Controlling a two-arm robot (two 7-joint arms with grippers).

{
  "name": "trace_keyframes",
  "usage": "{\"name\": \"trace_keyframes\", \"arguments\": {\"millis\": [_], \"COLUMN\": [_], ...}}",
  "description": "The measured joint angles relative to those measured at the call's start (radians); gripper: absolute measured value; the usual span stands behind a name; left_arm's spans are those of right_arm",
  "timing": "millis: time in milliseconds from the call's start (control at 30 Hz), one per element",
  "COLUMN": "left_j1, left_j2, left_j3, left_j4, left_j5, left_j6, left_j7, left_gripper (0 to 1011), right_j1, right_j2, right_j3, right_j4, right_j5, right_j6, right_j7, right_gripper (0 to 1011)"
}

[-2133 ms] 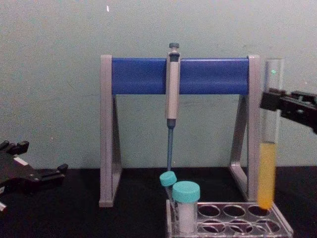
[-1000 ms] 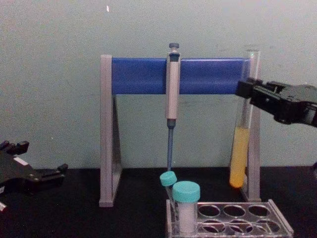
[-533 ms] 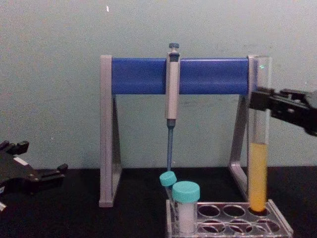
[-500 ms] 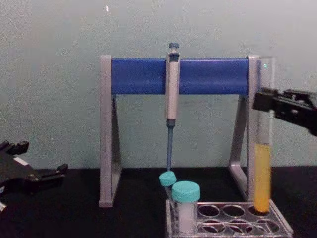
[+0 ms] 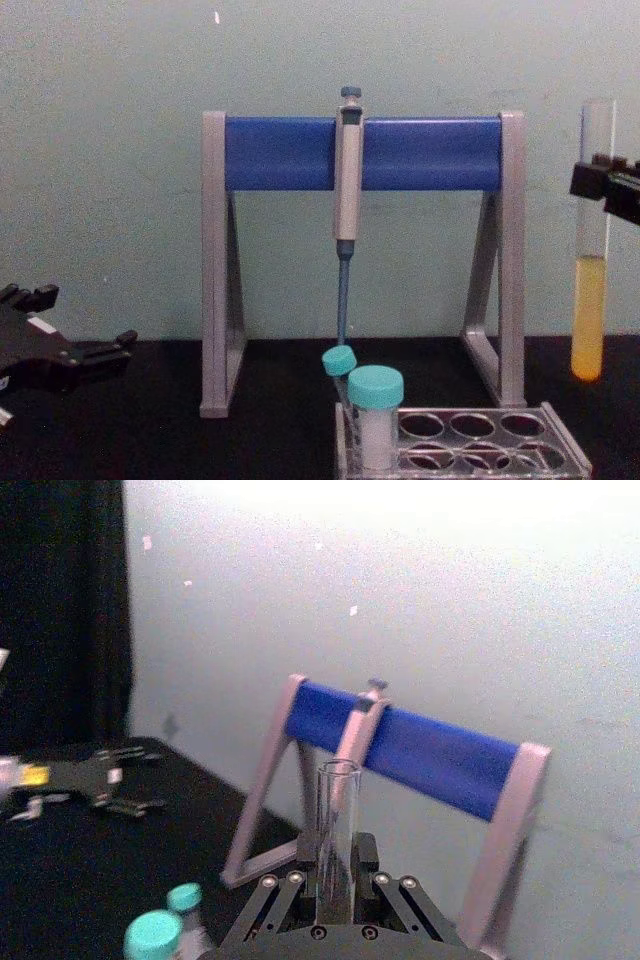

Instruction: Pick up the test tube from the test tube rack, shake it, then place it back into the test tube rack.

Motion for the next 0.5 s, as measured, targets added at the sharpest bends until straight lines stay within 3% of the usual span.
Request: {"name": "trace_keyframes", "arguments": {"millis": [233,500], "left_j1": [0.000,0.000], "left_j2": [0.000,0.000], "left_j3": [0.000,0.000], "left_j4": [0.000,0.000], "left_j5": [0.000,0.000], "left_j6": [0.000,0.000], "left_j7": [0.000,0.000], "left_gripper": [1001,1002], "right_j1": [0.029,0.082], "right_j2": [-0.080,-0.149], "right_j3": [-0.007,-0.031], "right_j4": [0.045,0.108], "right_j5": [-0.075,-0.075], "right_j6": [-0.059,-0.082], "right_j7": [-0.057,-0.010], "right_gripper": [229,229]}}
